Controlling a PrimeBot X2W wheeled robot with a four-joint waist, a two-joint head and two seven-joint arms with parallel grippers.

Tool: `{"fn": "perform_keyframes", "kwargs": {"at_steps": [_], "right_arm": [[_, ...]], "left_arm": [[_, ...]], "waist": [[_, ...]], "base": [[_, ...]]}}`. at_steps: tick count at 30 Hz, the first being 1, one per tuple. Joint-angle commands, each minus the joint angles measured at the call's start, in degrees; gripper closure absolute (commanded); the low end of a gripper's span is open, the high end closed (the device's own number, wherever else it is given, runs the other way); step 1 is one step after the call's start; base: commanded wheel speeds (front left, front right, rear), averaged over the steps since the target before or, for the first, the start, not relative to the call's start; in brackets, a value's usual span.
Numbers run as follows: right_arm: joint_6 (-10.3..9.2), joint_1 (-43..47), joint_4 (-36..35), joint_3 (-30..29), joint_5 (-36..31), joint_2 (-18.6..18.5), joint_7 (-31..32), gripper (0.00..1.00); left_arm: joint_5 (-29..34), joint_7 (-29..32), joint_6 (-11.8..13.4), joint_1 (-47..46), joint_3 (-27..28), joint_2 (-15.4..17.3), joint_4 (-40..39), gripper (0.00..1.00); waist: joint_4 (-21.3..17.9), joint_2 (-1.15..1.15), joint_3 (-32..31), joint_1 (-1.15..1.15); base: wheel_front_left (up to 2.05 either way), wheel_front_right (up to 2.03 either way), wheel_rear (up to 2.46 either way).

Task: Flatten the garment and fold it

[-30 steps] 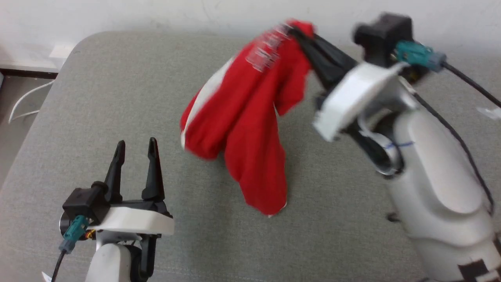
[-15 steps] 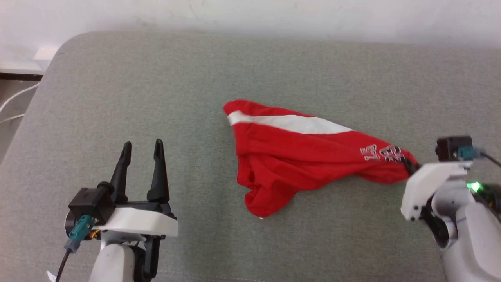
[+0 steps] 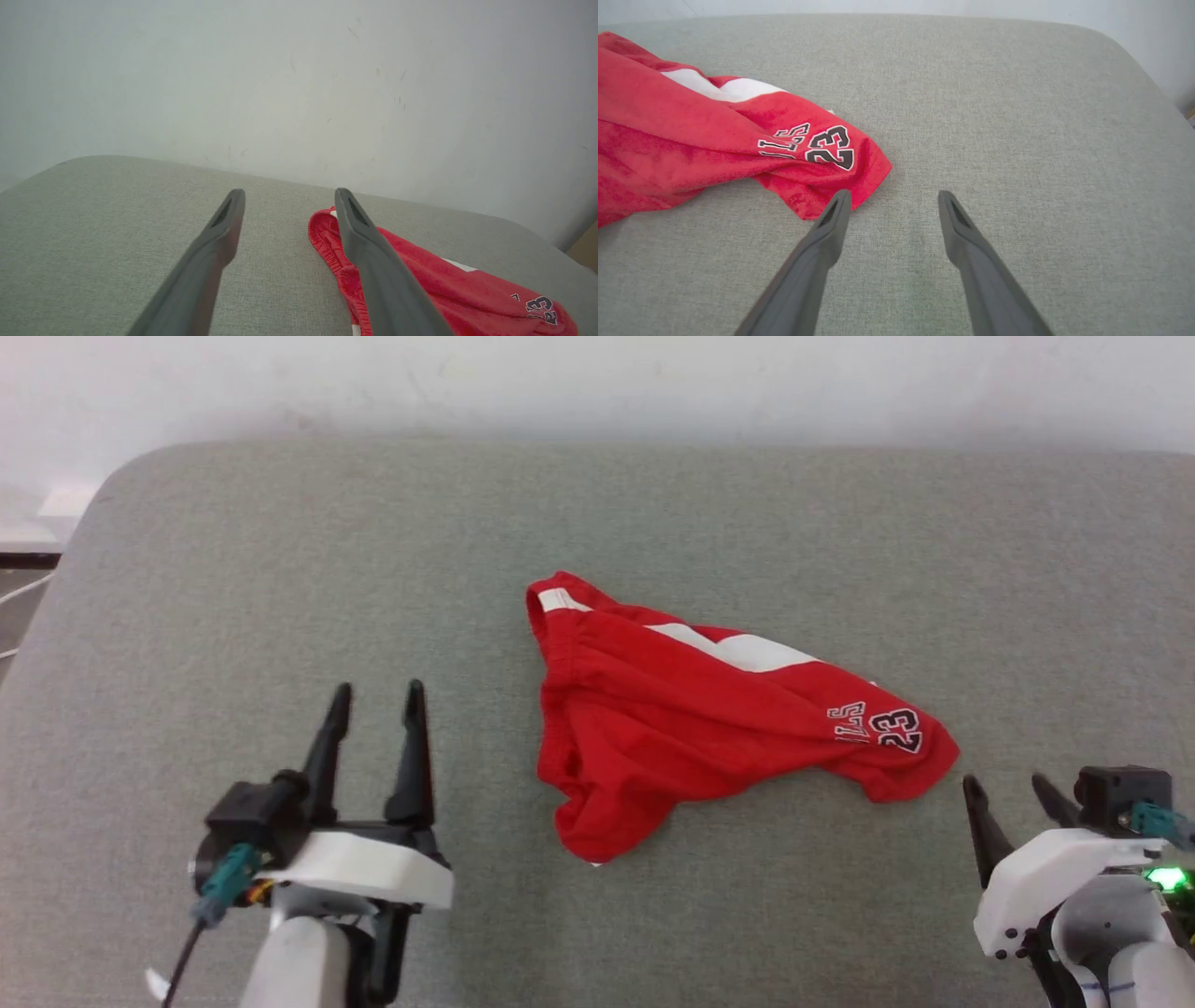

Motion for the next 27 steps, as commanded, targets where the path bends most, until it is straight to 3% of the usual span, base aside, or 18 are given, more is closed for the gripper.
{"fn": "perform_keyframes", "kwargs": {"at_steps": [1, 7, 13, 20, 25, 26, 27], "right_arm": [[-0.05, 0.7, -1.3, 0.4, -0.2, 0.2, -1.1, 0.0], [-0.05, 3.4, -6.3, 3.9, 2.5, 0.5, -8.2, 0.0], [-0.05, 3.1, -7.7, 8.0, 4.4, 0.5, -10.8, 0.0], [-0.05, 1.4, -8.2, 10.6, 3.9, 0.5, -11.8, 0.0], [-0.05, 0.8, -8.1, 11.4, 4.4, 0.5, -12.6, 0.0], [-0.05, 0.7, -8.0, 11.5, 4.4, 0.5, -12.7, 0.0], [-0.05, 0.7, -8.0, 11.5, 4.4, 0.5, -12.8, 0.0]], "left_arm": [[-0.4, -0.3, -0.3, -1.3, -0.6, -0.1, 0.6, 0.0], [-3.3, 5.4, 0.0, -6.1, -7.4, -0.1, 6.7, 0.0], [-5.6, 13.3, 1.4, -13.4, -12.5, -0.1, 13.9, 0.0], [-6.9, 22.4, 6.1, -20.7, -13.0, 0.0, 23.5, 0.0], [-7.9, 23.6, 5.8, -23.0, -12.7, 0.1, 26.0, 0.0], [-8.1, 23.3, 5.4, -23.0, -12.7, 0.2, 26.1, 0.55], [-8.2, 23.0, 5.2, -23.0, -12.7, 0.3, 26.1, 1.0]], "waist": [[-0.6, 0.0, 0.1, 0.0], [-2.4, 0.0, 1.1, 0.0], [-4.2, 0.0, 3.0, 0.0], [-6.4, 0.0, 5.0, 0.0], [-7.4, 0.0, 5.6, 0.0], [-7.5, 0.0, 5.6, 0.0], [-7.5, 0.0, 5.6, 0.0]], "base": [[0.0, 0.0, 0.0], [0.0, 0.0, 0.0], [0.0, 0.0, 0.0], [0.0, 0.0, 0.0], [0.0, 0.0, 0.0], [0.0, 0.0, 0.0], [0.0, 0.0, 0.0]]}}
